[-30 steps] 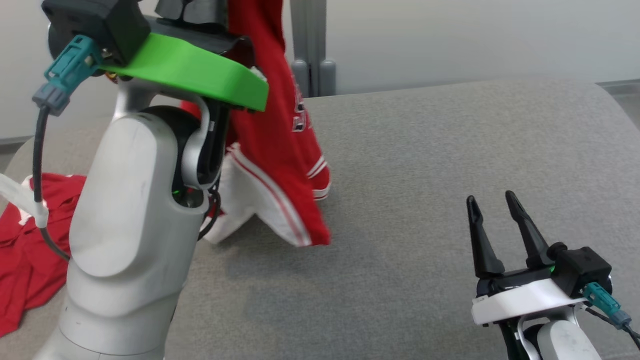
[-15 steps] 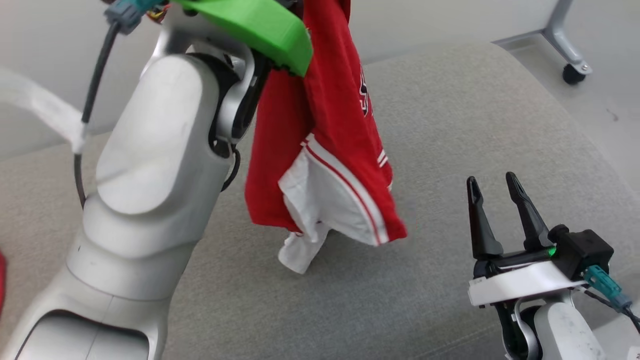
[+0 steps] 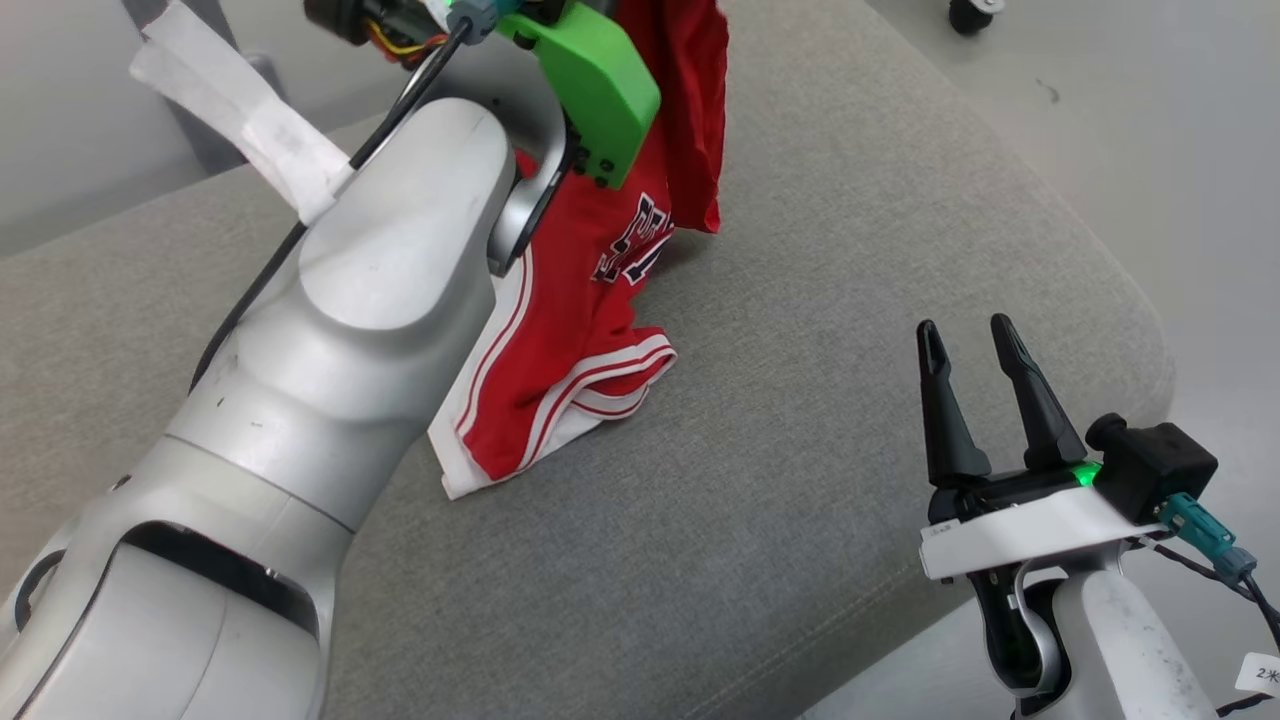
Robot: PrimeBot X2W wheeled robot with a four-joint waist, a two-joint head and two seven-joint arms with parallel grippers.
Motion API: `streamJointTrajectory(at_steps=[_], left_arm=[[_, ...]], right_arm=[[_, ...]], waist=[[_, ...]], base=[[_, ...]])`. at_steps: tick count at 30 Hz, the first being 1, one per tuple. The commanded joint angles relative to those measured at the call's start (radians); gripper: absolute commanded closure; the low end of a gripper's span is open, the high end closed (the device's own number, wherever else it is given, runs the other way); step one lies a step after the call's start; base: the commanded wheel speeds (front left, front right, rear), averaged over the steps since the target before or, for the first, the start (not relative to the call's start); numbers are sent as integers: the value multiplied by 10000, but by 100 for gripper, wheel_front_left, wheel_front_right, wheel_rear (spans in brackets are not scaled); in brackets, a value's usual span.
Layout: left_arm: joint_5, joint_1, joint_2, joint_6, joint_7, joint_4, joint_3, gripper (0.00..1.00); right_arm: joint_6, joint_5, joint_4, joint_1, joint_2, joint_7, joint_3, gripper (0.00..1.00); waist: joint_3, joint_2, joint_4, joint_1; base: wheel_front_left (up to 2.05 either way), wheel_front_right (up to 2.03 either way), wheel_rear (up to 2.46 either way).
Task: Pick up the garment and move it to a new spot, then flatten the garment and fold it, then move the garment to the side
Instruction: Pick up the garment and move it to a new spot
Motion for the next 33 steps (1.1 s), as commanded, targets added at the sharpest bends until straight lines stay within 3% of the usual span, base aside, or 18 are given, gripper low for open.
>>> streamJointTrajectory(at_steps=[1, 2, 4, 7, 16, 22, 28, 33], left_arm=[[-108, -1, 76, 310, -23, 506, -80, 96], [-187, 33, 76, 512, 20, 922, -201, 0], [-404, 39, 75, 973, -29, 1560, -244, 0], [-671, 38, 55, 1201, -319, 2073, -340, 0], [-1488, 599, 57, 665, -803, 2342, -927, 0], [-2043, 1342, 49, 781, -1319, 1806, -780, 0], [-2045, 3087, 556, 1143, -1564, 524, -376, 0], [-1414, 5559, 1265, 2133, -1558, -2246, 589, 0]], right_arm=[[5, 81, 44, -175, 21, -38, 79, 0], [5, 96, 55, -216, 21, -38, 151, 0], [5, 114, 39, -248, 20, -38, 278, 0], [3, 59, -13, -278, 14, -38, 363, 0], [5, -603, -223, 26, -26, -38, 95, 0], [3, -895, -519, 278, -168, -38, -114, 0], [3, -1196, -733, 752, -214, -38, -281, 0], [5, -1323, -880, 1151, -220, -37, -291, 0]], waist=[[587, 0, -573, 0], [617, 0, -571, 0], [642, 0, -520, 0], [618, 0, -315, 0], [-36, 0, 1256, 0], [-710, 0, 2469, 0], [-1363, 0, 3352, 0], [-1735, 0, 3764, 0]], base=[[0, 0, 0], [0, 0, 0], [0, 0, 0], [0, 0, 0], [0, 0, 0], [0, 0, 0], [0, 0, 0], [0, 0, 0]])
